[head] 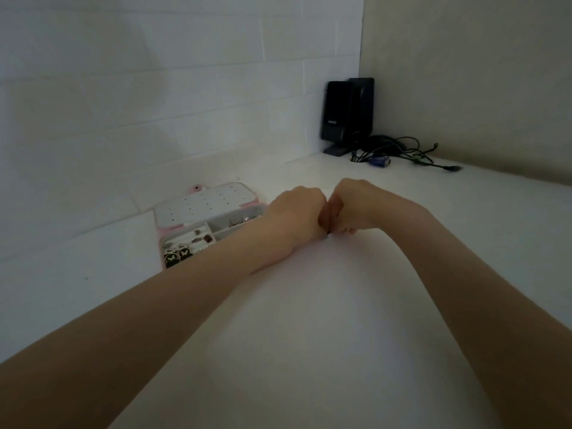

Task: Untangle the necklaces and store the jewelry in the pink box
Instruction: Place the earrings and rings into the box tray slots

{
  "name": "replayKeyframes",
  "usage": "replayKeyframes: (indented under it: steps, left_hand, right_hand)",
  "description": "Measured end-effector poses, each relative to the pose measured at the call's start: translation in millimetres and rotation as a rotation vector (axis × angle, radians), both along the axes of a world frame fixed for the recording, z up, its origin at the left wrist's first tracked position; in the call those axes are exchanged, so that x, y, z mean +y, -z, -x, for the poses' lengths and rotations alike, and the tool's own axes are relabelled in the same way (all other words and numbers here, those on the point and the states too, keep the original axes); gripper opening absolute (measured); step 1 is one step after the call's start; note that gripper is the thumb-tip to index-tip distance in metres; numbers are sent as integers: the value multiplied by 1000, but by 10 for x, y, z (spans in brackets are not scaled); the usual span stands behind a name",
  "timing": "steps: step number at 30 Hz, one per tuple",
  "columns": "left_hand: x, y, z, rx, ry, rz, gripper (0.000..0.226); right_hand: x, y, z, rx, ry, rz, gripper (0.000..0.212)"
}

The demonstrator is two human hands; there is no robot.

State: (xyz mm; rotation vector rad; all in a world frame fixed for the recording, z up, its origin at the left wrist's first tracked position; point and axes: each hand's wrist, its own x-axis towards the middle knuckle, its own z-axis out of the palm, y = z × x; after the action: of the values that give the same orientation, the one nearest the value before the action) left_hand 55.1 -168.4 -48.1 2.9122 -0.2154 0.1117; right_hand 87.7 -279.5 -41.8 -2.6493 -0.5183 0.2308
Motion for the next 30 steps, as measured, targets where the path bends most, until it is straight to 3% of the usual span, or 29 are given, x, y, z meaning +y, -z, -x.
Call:
replayKeyframes:
  steps: [3, 5, 10, 15, 20, 24, 27, 30]
  left_hand:
    - [100, 1, 8, -35, 3, 78, 19]
    - [209, -13, 16, -85, 15, 192, 17]
    - [411, -105, 99, -68, -51, 792, 17]
    - [509, -129, 204, -103, -103, 947, 17]
    - [685, -234, 305, -143, -151, 973, 14]
    - [890, -305, 398, -194, -182, 937, 11]
    - [1178, -351, 498, -205, -221, 891, 12]
    - [1482, -371, 625, -104, -233, 832, 12]
  right_hand:
    - [2, -23, 7, 29, -12, -97, 13]
    - [-14, -36, 2, 35, -9, -270, 13]
    - [-4, -62, 36, 180, -14, -814, 15]
    - [91, -52, 77, 335, -75, -1021, 24]
    - [297, -62, 146, 253, -129, -1051, 4]
    - [571, -168, 178, 196, -118, -1027, 5]
    - [854, -269, 213, 258, -181, -924, 2]
    - [1139, -325, 263, 341, -230, -766, 5]
